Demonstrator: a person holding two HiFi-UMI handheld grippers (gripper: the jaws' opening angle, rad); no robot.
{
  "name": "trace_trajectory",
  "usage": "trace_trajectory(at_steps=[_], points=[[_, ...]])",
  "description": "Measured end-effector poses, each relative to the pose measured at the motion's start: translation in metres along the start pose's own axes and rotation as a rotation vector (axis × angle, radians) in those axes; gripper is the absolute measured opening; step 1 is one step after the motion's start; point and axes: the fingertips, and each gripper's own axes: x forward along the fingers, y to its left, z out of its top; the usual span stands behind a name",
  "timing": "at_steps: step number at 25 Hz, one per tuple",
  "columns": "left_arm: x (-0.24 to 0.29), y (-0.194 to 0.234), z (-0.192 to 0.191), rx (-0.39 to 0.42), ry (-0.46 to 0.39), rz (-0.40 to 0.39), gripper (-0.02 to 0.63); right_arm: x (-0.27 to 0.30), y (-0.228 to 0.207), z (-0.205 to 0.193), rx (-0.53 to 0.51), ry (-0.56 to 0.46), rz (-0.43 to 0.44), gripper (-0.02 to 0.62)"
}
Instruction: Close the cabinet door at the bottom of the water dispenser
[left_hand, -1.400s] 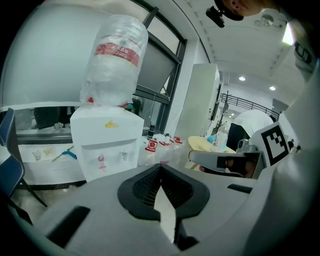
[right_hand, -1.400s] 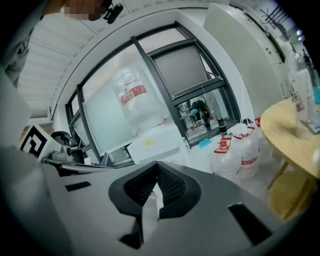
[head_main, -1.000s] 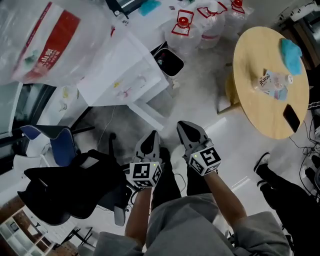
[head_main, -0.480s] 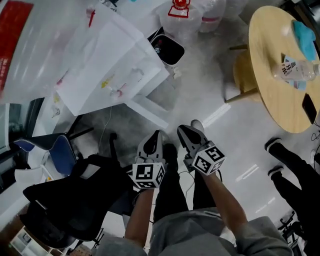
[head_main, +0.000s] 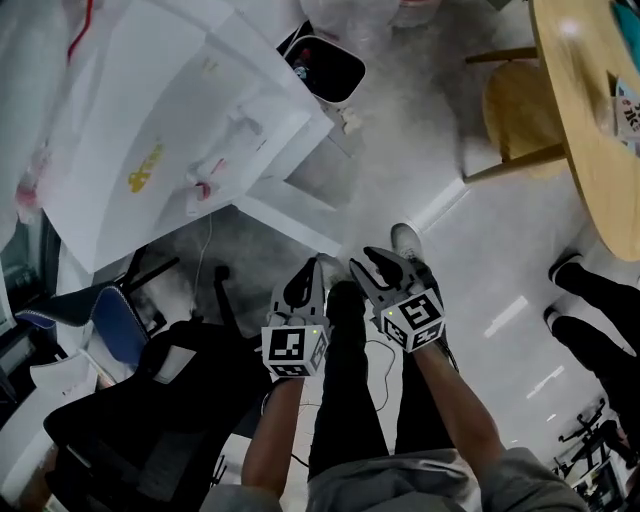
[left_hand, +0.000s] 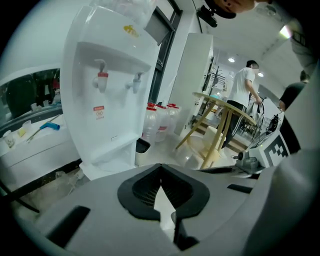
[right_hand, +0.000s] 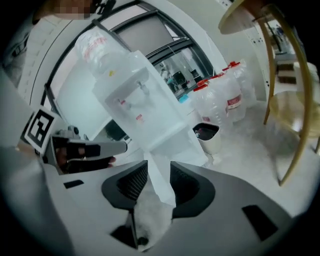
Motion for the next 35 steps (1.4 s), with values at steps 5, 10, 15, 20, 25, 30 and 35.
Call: trace_trajectory(at_steps=[5,10,15,20,25,30,35], points=[[0.014,0.017,-0.029,0.0,0.03,0.001,0.008,0.027,-0.009,-0.048,-0.198,0.107,-0.059,0.192],[0.023,0.021,-0.048,-0.004,0.051,-0.022,0.008,0.055,-0.027,-0.089,-0.439,0.212,-0.109,0.249],[0.026,0.027,-0.059,0.013,0.066,-0.042,0.008,0.082,-0.027,-0.119,-0.567,0.304,-0.108,0.258],[0.027,0.03,-0.061,0.008,0.066,-0.044,0.008,0.095,-0.033,-0.124,-0.611,0.326,-0.122,0.258],[0.027,0.032,-0.062,0.01,0.071,-0.045,0.008,0.096,-0.033,-0.123,-0.618,0.321,-0.116,0.258],[0.029,0.03,-0.061,0.006,0.072,-0.045,0.008,0.095,-0.042,-0.115,-0.632,0.308,-0.144,0.258],[0.031,0.028,-0.058,0.01,0.071,-0.049,0.008,0.094,-0.057,-0.102,-0.601,0.299,-0.186,0.258]])
